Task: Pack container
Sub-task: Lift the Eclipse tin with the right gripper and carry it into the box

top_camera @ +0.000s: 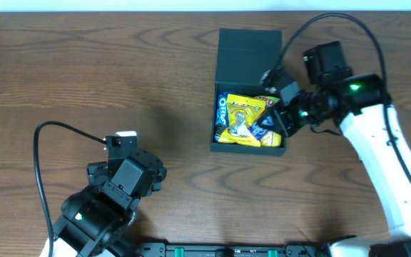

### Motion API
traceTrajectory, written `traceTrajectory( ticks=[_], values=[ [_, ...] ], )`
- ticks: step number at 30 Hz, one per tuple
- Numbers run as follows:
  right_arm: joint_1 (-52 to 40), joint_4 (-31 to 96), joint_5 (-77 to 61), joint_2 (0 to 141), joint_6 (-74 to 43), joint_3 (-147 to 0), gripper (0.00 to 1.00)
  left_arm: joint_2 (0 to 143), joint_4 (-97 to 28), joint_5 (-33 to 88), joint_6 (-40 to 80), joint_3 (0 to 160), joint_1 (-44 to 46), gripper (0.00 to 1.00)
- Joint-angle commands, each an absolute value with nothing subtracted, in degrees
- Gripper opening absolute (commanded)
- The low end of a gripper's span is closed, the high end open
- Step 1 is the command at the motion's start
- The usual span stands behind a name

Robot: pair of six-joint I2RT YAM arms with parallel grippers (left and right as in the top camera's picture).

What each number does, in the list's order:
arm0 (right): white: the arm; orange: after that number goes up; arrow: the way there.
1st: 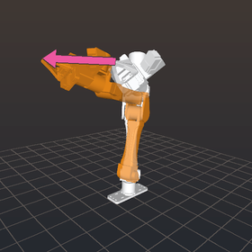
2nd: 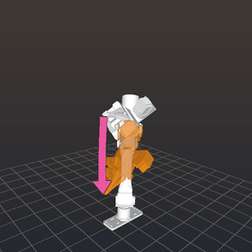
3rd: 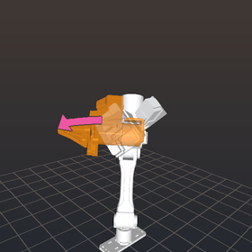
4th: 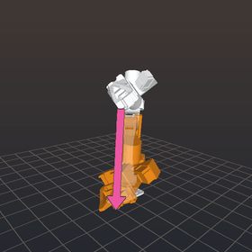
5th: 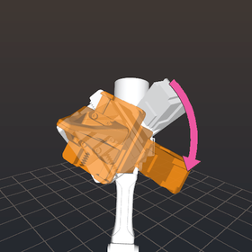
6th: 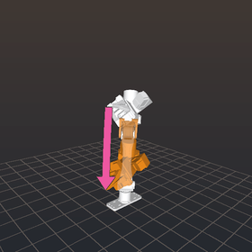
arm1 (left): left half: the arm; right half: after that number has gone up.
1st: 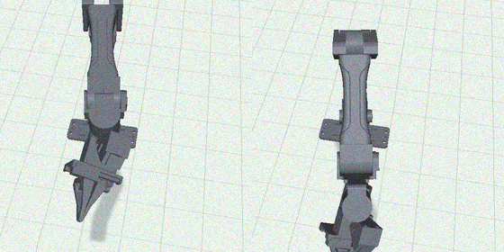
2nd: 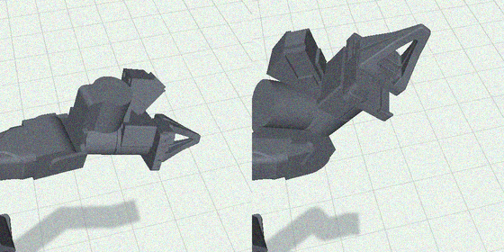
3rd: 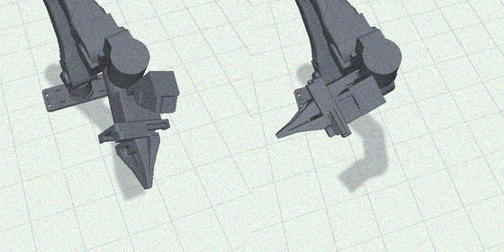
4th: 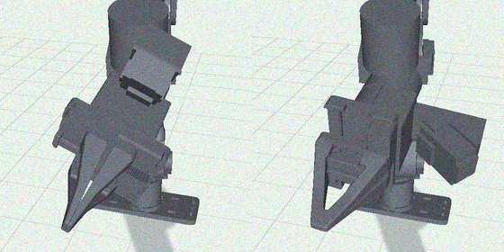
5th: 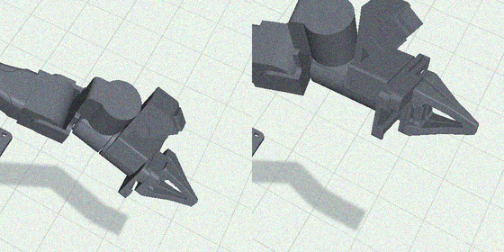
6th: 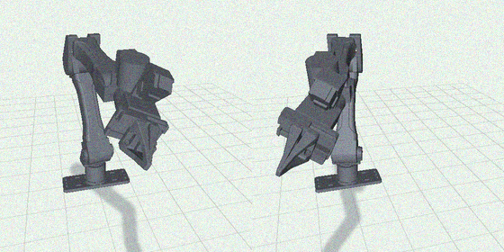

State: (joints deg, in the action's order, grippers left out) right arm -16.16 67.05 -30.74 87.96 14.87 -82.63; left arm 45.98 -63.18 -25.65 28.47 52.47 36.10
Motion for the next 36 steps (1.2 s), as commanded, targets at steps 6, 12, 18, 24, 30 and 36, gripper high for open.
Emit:
traceTrajectory(
  ticks=[6,12,18,24,30,36],
  values=[
    [-17.96,69.78,-33.63,96.73,10.70,-83.57,0.01,45.91,-63.40,-25.87,28.27,52.31,35.86,0.95],
    [-16.82,70.83,-29.06,100.71,7.35,-83.59,0.01,45.91,-63.40,-25.89,28.27,52.31,35.86,0.95],
    [-15.44,72.44,-28.45,103.68,6.46,-85.54,0.01,45.91,-63.40,-25.87,28.27,52.31,35.86,0.95],
    [-15.40,78.65,-25.87,109.84,5.17,-93.86,0.01,45.91,-63.40,-25.89,28.27,52.31,35.86,0.95],
    [-15.42,83.02,-23.75,115.04,4.10,-99.39,0.01,45.91,-63.40,-25.87,28.27,52.31,35.86,0.95],
    [-15.68,83.57,-23.75,118.13,4.08,-99.70,0.01,45.91,-63.40,-25.89,28.27,52.31,35.86,0.95]
  ],
)
